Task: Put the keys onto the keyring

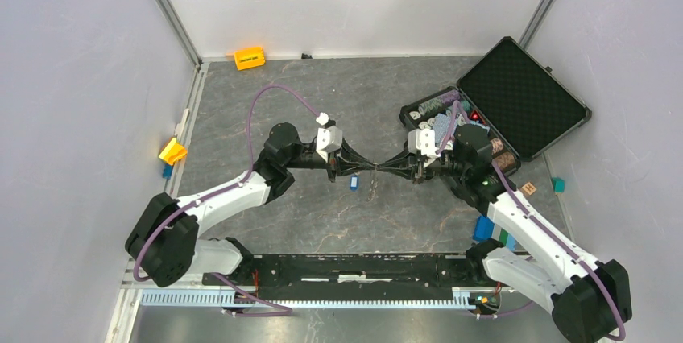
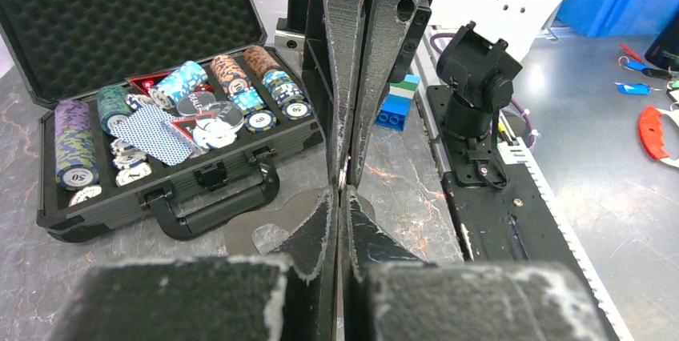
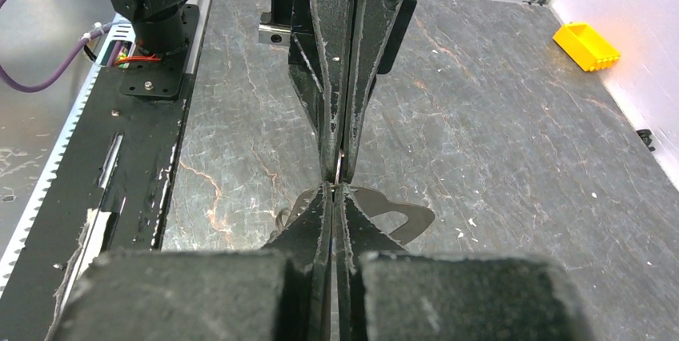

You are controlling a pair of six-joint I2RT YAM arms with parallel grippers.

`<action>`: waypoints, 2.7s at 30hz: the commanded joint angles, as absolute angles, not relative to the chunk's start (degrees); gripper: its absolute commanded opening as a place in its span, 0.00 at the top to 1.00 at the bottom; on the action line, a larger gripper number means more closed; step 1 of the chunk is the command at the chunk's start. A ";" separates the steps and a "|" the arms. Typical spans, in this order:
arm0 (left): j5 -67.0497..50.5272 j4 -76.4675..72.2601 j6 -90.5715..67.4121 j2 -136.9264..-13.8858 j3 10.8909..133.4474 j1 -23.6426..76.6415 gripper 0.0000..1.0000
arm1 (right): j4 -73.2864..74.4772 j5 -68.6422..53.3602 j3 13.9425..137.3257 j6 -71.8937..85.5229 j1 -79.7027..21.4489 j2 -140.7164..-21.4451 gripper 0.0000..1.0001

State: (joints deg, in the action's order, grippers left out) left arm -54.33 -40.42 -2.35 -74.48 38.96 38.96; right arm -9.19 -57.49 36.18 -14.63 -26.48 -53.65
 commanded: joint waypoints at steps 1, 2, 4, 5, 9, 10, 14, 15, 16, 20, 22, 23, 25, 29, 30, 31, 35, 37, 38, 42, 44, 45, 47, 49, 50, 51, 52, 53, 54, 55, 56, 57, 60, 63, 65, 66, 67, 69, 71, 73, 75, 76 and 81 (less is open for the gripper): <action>-56.09 -39.90 -0.74 -73.98 39.22 38.77 0.96 | -8.64 -54.89 37.36 -16.40 -26.35 -53.99 1.00; -56.07 -37.18 1.79 -73.68 39.70 38.87 0.93 | -6.84 -54.32 37.96 -17.92 -26.42 -54.18 1.00; -55.91 -30.29 7.03 -72.94 41.48 38.81 0.81 | -2.16 -52.32 39.47 -22.27 -27.02 -54.71 1.00; -55.90 -26.50 9.77 -72.74 42.76 38.82 0.75 | -0.25 -51.04 40.27 -24.42 -27.57 -54.95 1.00; -54.71 -10.38 22.00 -72.69 47.86 38.85 0.62 | 7.64 -46.77 43.14 -30.02 -30.00 -56.00 1.00; -54.31 -7.70 24.56 -72.73 48.91 38.89 0.60 | 8.92 -45.93 43.79 -30.93 -30.65 -56.44 1.00; -52.85 -2.95 29.64 -73.42 50.54 39.11 0.56 | 11.87 -42.94 45.54 -32.68 -32.45 -57.58 1.00; -52.55 -2.00 30.87 -73.76 51.03 39.35 0.56 | 12.52 -42.45 45.97 -32.98 -32.86 -57.95 1.00; -52.27 -1.10 31.72 -74.11 51.38 39.53 0.55 | 13.05 -42.00 46.32 -33.10 -33.07 -58.19 1.00; -51.28 0.75 34.03 -75.56 52.40 40.49 0.58 | 13.32 -41.05 46.93 -32.85 -33.62 -58.60 1.00; -51.04 1.21 34.24 -75.94 52.73 40.74 0.61 | 13.29 -40.64 46.93 -32.72 -33.82 -58.76 1.00; -51.08 1.25 34.25 -76.09 52.86 40.82 0.63 | 13.27 -40.57 46.85 -32.75 -33.84 -58.82 1.00; -51.06 1.24 34.14 -76.29 53.15 40.96 0.67 | 13.02 -40.60 46.55 -32.68 -33.90 -58.80 1.00; -50.74 1.23 34.03 -76.58 53.68 41.04 0.70 | 12.31 -41.07 46.06 -32.26 -33.92 -58.98 1.00; -50.68 1.24 34.03 -76.65 53.79 41.04 0.71 | 12.22 -41.13 45.97 -32.25 -33.93 -59.02 1.00; -50.57 1.28 34.02 -76.71 53.75 41.04 0.71 | 12.14 -41.22 45.88 -32.24 -33.92 -59.04 1.00; -50.54 1.08 33.93 -77.12 54.01 41.31 0.71 | 12.30 -41.37 45.88 -32.26 -34.01 -59.21 1.00; -50.54 0.97 33.97 -77.48 54.29 41.48 0.71 | 12.46 -41.40 45.94 -32.26 -34.00 -59.24 1.00; -50.54 0.94 33.98 -77.64 54.39 41.65 0.71 | 12.60 -41.40 45.99 -32.26 -34.10 -59.28 1.00; -50.29 0.97 33.94 -78.07 55.01 41.92 0.72 | 13.01 -41.40 46.06 -32.34 -34.19 -59.26 1.00; -50.32 0.96 33.95 -78.21 55.23 41.92 0.74 | 12.93 -41.40 45.90 -32.29 -34.19 -59.08 1.00; -50.27 1.10 33.93 -78.30 55.27 41.93 0.75 | 12.92 -41.44 45.88 -32.34 -34.14 -59.03 1.00; -50.23 1.16 33.93 -78.40 55.29 41.92 0.78 | 12.87 -41.49 45.88 -32.29 -34.19 -59.07 1.00; -50.27 1.26 33.88 -78.54 55.28 42.01 0.82 | 12.83 -41.48 45.88 -32.33 -34.17 -59.11 1.00; -50.27 1.47 34.01 -78.49 55.28 42.01 0.84 | 12.85 -41.49 45.88 -32.30 -34.18 -59.07 1.00; -50.19 1.79 34.27 -78.41 55.41 42.01 0.85 | 12.83 -41.48 45.82 -32.34 -34.19 -59.06 1.00; -50.02 1.93 34.28 -78.38 55.46 42.01 0.87 | 12.83 -41.48 45.79 -32.31 -34.15 -59.07 1.00; -49.93 2.02 34.30 -78.31 55.55 42.01 0.89 | 12.83 -41.48 45.79 -32.34 -34.19 -59.08 1.00; -49.92 2.17 34.33 -78.34 55.68 42.01 0.91 | 12.86 -41.50 45.83 -32.34 -34.17 -59.19 1.00; -49.94 2.34 34.31 -78.38 55.80 42.01 0.95 | 12.84 -41.53 45.87 -32.27 -34.17 -59.28 1.00; -50.03 2.38 34.20 -78.40 55.81 42.01 0.98 | 12.83 -41.49 45.88 -32.22 -34.19 -59.29 1.00; -50.03 2.39 34.11 -78.40 55.81 42.01 0.98 | 12.79 -41.59 45.88 -32.15 -34.17 -59.29 1.00; -50.24 1.44 32.85 -77.82 54.77 42.01 0.98 | 12.14 -41.94 45.28 -32.01 -34.16 -58.47 0.98; -50.21 -6.69 28.41 -75.63 50.34 41.93 0.98 | 10.98 -42.40 43.94 -31.18 -33.80 -57.11 0.79; -49.69 -12.91 23.38 -74.37 47.33 41.75 0.98 | 10.44 -42.86 43.07 -30.50 -33.20 -56.08 0.71; -49.58 -15.74 20.95 -73.82 45.82 41.62 0.98 | 9.85 -43.18 42.41 -30.19 -32.70 -55.52 0.67; -49.47 -18.99 18.25 -73.27 44.59 41.50 0.98 | 9.17 -43.60 41.88 -29.79 -32.29 -54.93 0.62; -49.62 -24.03 14.24 -71.94 41.84 41.28 0.98 | 7.96 -44.85 40.91 -28.89 -30.93 -54.02 0.57; -50.09 -29.73 10.15 -70.90 39.04 40.92 0.98 | 7.57 -47.61 40.53 -28.23 -29.07 -53.68 0.53; -50.55 -36.87 5.21 -70.32 36.19 40.31 0.98 | 7.24 -50.30 40.36 -27.74 -27.54 -53.43 0.51; -51.11 -43.68 0.83 -70.27 34.30 39.50 0.98 | 6.01 -52.25 39.72 -26.90 -26.33 -52.76 0.49; -51.25 -45.49 -1.62 -70.30 33.60 39.15 0.98 | 5.30 -52.70 39.23 -26.50 -25.86 -52.27 0.48; -50.08 -45.88 -2.32 -68.91 32.87 38.32 0.98 | 4.35 -52.34 38.40 -26.14 -24.87 -51.49 0.48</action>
